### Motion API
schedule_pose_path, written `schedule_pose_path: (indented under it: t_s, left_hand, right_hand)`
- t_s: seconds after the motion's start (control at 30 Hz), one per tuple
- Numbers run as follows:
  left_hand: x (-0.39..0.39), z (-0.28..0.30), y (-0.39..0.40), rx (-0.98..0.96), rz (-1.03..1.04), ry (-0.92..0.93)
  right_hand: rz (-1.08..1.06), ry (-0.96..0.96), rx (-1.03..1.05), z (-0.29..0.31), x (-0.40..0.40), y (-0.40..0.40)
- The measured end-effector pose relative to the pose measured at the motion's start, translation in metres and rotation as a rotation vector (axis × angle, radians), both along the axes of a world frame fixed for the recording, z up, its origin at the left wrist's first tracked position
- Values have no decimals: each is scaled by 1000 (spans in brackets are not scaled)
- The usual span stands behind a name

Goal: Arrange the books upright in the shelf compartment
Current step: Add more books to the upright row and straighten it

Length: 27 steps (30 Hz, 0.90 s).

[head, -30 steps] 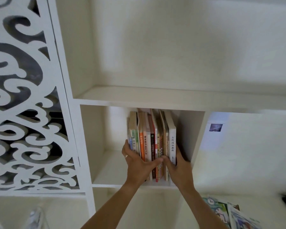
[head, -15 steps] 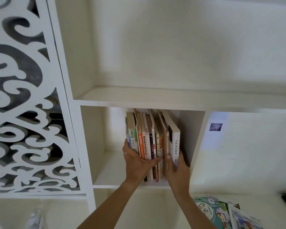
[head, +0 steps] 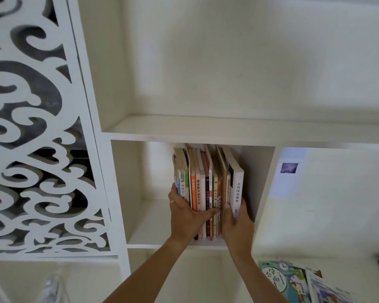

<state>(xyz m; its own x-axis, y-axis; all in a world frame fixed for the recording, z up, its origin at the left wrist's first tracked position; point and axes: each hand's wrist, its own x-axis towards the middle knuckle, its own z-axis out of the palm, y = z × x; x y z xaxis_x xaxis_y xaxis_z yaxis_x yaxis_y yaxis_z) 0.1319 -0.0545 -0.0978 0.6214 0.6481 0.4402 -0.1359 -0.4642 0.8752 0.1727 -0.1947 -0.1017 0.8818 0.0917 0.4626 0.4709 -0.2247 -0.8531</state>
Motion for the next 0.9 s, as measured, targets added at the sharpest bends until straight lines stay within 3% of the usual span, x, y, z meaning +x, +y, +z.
schedule_pose_path:
  t_s: [0.23,0.9]
  left_hand:
    - [-3,4,-4,0,14,1]
    - [-42,9,51,-20,125,-5]
  right_hand:
    - [114,106,58,2,8,-7]
    - [166,61,-13,-7,-14,53]
